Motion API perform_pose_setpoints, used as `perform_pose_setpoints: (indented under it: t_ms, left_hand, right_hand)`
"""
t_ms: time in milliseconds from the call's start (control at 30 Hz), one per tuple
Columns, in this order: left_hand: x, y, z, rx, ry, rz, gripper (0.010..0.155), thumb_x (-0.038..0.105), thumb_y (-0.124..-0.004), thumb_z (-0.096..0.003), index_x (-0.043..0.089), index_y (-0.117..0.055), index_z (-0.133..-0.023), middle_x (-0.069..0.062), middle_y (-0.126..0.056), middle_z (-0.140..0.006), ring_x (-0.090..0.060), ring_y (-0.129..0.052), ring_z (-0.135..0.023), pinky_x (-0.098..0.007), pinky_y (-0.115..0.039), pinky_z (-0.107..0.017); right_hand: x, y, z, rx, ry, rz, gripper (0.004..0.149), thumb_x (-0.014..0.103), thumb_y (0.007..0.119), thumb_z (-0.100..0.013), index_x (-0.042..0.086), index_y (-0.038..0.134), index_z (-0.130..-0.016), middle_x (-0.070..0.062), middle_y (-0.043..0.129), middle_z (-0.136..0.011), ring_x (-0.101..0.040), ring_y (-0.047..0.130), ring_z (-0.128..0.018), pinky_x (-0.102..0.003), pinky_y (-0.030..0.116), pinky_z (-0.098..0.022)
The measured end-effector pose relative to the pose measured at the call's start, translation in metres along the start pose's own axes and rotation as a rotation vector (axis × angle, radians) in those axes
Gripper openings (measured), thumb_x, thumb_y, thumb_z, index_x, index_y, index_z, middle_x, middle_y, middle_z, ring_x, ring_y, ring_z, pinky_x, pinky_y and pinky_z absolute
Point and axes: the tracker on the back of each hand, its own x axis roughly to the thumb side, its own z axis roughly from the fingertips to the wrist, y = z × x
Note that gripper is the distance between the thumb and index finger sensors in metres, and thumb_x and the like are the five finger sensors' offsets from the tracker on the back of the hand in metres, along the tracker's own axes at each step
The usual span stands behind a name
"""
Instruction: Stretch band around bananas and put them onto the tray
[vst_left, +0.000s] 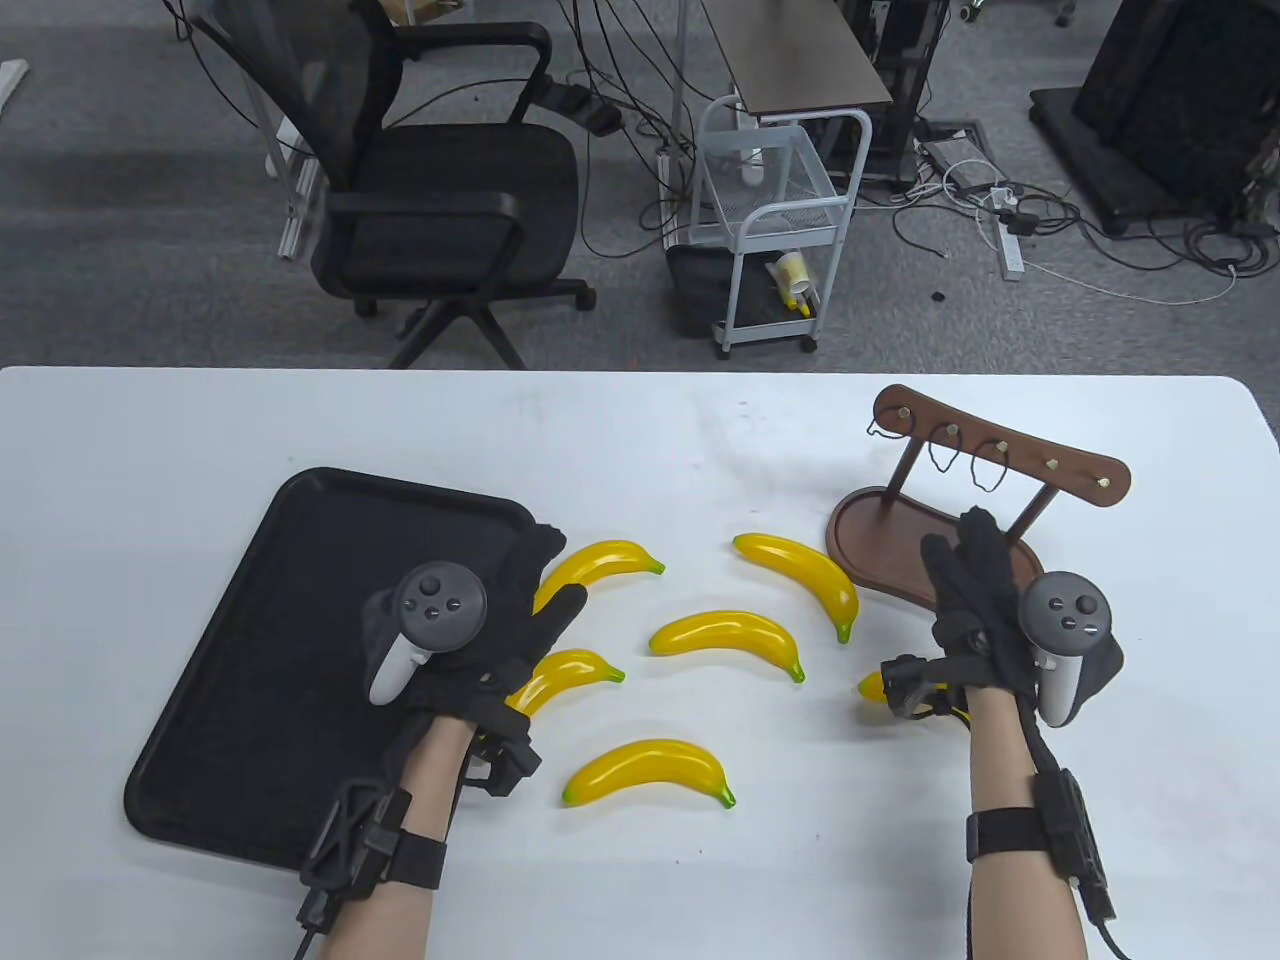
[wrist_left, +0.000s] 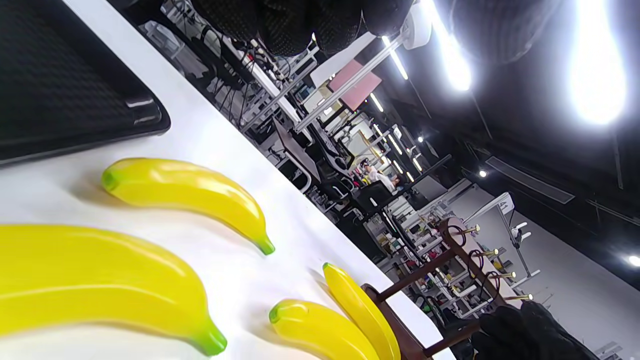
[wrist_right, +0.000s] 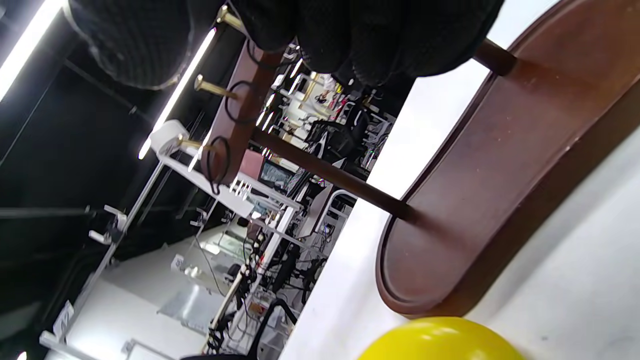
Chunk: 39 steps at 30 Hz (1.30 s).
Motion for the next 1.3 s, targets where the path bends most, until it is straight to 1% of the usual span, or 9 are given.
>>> perform_pose_setpoints:
  t_ms: [100,300,400,500,600,833,1067,1167,1300]
  left_hand:
    - [-0.006,-0.004,-0.001,-0.02,-0.008,0.045,0.074,0.062,-0.057,-0.0598,0.029,-0.027,-0.118,0.0,-0.029,-0.131,-0.034,-0.039,-0.123,-0.053,-0.037,-0.089]
    - [-0.009,-0.006,0.001,-0.021,-0.014,0.04,0.075,0.062,-0.06,-0.0591,0.027,-0.03,-0.118,-0.002,-0.032,-0.13,-0.034,-0.042,-0.122,-0.051,-0.039,-0.089]
    - [-0.01,-0.006,0.002,-0.016,-0.017,0.042,0.075,0.061,-0.061,-0.059,0.027,-0.03,-0.118,-0.002,-0.033,-0.13,-0.034,-0.043,-0.122,-0.051,-0.04,-0.089]
    - [-0.011,-0.006,0.004,-0.002,-0.017,0.031,0.074,0.061,-0.061,-0.059,0.026,-0.031,-0.118,-0.003,-0.034,-0.13,-0.034,-0.045,-0.121,-0.051,-0.041,-0.089]
    - [-0.012,-0.005,0.005,-0.002,-0.017,0.041,0.074,0.061,-0.061,-0.059,0.026,-0.032,-0.118,-0.003,-0.034,-0.13,-0.034,-0.044,-0.122,-0.051,-0.041,-0.089]
    - [-0.012,-0.007,0.006,-0.005,-0.009,0.023,0.074,0.06,-0.061,-0.0594,0.026,-0.031,-0.118,-0.003,-0.034,-0.13,-0.035,-0.044,-0.121,-0.051,-0.041,-0.088]
    - [-0.011,-0.008,0.007,-0.006,-0.004,0.001,0.074,0.059,-0.063,-0.0595,0.026,-0.032,-0.118,-0.004,-0.034,-0.13,-0.035,-0.045,-0.121,-0.051,-0.041,-0.088]
    - [-0.011,-0.008,0.007,-0.006,-0.003,0.0,0.074,0.059,-0.063,-0.0595,0.025,-0.032,-0.118,-0.004,-0.034,-0.13,-0.035,-0.044,-0.121,-0.051,-0.041,-0.088]
    - [-0.011,-0.008,0.007,-0.007,-0.005,0.0,0.074,0.06,-0.063,-0.0594,0.025,-0.032,-0.118,-0.004,-0.034,-0.13,-0.035,-0.044,-0.121,-0.051,-0.041,-0.088]
  right_hand:
    - [-0.006,-0.003,-0.008,-0.019,0.063,-0.112,0.074,0.049,0.071,-0.056,0.009,0.043,-0.112,-0.021,0.055,-0.111,-0.047,0.066,-0.096,-0.055,0.069,-0.063]
    - [-0.014,-0.006,-0.027,-0.059,0.161,-0.2,0.073,0.046,0.073,-0.055,0.008,0.044,-0.111,-0.021,0.058,-0.109,-0.043,0.071,-0.094,-0.051,0.072,-0.062]
    - [-0.017,-0.005,-0.039,-0.073,0.187,-0.24,0.072,0.044,0.074,-0.055,0.008,0.047,-0.11,-0.021,0.061,-0.107,-0.04,0.075,-0.092,-0.047,0.075,-0.061]
    - [-0.02,-0.002,-0.048,-0.064,0.214,-0.347,0.07,0.043,0.075,-0.055,0.008,0.049,-0.109,-0.02,0.064,-0.106,-0.039,0.077,-0.09,-0.046,0.076,-0.061]
    - [-0.023,0.001,-0.053,-0.1,0.267,-0.422,0.064,0.041,0.076,-0.054,0.01,0.055,-0.107,-0.017,0.071,-0.103,-0.036,0.083,-0.086,-0.044,0.078,-0.059]
    - [-0.028,0.005,-0.055,-0.167,0.305,-0.475,0.054,0.042,0.077,-0.054,0.015,0.066,-0.1,-0.01,0.083,-0.092,-0.028,0.093,-0.075,-0.04,0.084,-0.052]
    - [-0.028,0.006,-0.057,-0.192,0.322,-0.481,0.045,0.041,0.077,-0.054,0.017,0.074,-0.092,-0.006,0.09,-0.082,-0.024,0.097,-0.064,-0.04,0.085,-0.046]
    - [-0.026,0.006,-0.058,-0.18,0.316,-0.494,0.041,0.04,0.078,-0.054,0.017,0.077,-0.089,-0.005,0.093,-0.077,-0.023,0.099,-0.059,-0.039,0.086,-0.043]
    - [-0.021,0.003,-0.056,-0.194,0.311,-0.477,0.04,0.04,0.077,-0.055,0.016,0.078,-0.087,-0.005,0.094,-0.073,-0.022,0.099,-0.056,-0.039,0.086,-0.041]
